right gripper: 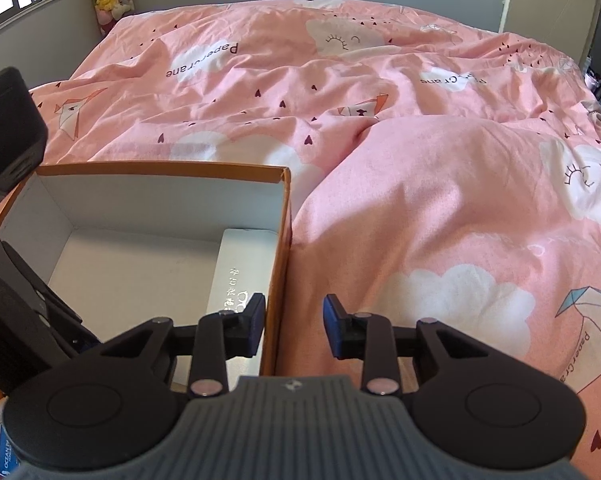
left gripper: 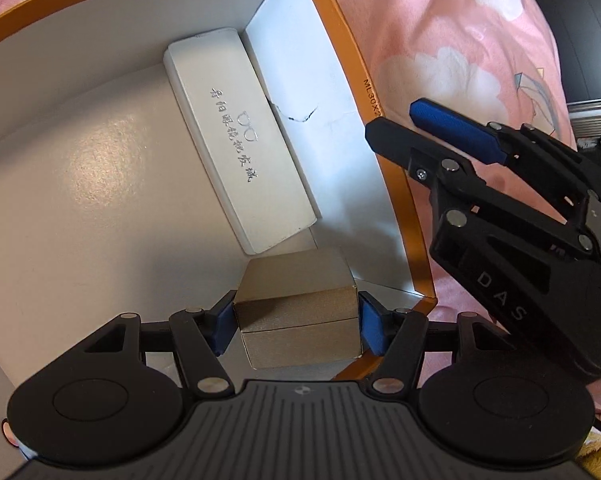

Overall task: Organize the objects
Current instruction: 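Lower the gold box into the box beside the case and open the left tool, then move both tools back toward the pile of items beside the box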

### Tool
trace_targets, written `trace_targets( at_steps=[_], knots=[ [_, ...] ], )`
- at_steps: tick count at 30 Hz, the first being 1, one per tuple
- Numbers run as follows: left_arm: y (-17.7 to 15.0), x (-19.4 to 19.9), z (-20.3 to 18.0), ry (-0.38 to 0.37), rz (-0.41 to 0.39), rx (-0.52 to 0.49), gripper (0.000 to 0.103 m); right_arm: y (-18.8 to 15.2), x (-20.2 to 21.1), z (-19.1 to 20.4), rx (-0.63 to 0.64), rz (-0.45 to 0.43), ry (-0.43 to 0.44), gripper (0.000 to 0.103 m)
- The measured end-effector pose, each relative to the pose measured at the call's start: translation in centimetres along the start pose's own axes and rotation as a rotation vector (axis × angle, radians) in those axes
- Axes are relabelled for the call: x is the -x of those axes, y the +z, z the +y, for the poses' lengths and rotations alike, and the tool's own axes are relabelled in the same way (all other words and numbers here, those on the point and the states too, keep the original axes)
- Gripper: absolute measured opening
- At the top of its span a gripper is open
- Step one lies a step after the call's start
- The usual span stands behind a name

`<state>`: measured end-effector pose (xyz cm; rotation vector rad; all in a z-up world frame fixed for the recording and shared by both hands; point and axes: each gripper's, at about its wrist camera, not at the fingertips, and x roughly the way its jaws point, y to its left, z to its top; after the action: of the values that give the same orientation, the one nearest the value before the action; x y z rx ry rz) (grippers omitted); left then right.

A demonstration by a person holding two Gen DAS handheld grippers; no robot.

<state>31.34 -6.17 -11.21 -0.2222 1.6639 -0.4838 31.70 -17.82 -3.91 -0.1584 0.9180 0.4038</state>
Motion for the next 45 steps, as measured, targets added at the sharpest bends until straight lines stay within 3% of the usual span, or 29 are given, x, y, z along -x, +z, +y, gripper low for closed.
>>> trace_targets(
  at_steps=[6,18,21,27,34,39,45],
  knots=[
    [1.0,-1.8,0.8,-0.026,0.056,0.073,0.071,0.2,-0.3,-1.0,-0.055,0.023,0.038,0.034],
    [-0.6,-1.7,1.9,-0.135,0.012,0.101,0.075,0.2,-0.2,-0.5,-0.023,0.018,0.027,0.035],
    [-1.2,-1.0,2.2,-0.15,-0.021,0.094,0.067,0.2,-0.1,-0.3,-0.009,0.014,0.017,0.035],
    [-1.1,-1.4,2.5,-0.149,-0.052,0.112,0.04,0.1,0.0,-0.1,0.003,0.014,0.01,0.034],
    [-0.8,-1.2,1.2,-0.135,-0.07,0.085,0.039,-0.1,0.3,0.1,0.01,0.011,0.003,0.034],
    [-3.5,2.1,0.8,-0.125,-0.175,0.036,0.039,-0.2,2.8,0.7,0.014,-0.043,0.001,0.034],
    [-10.1,7.5,-0.5,-0.053,-0.414,-0.076,0.04,-2.0,7.4,2.4,-0.009,-0.154,0.033,0.039]
  ],
)
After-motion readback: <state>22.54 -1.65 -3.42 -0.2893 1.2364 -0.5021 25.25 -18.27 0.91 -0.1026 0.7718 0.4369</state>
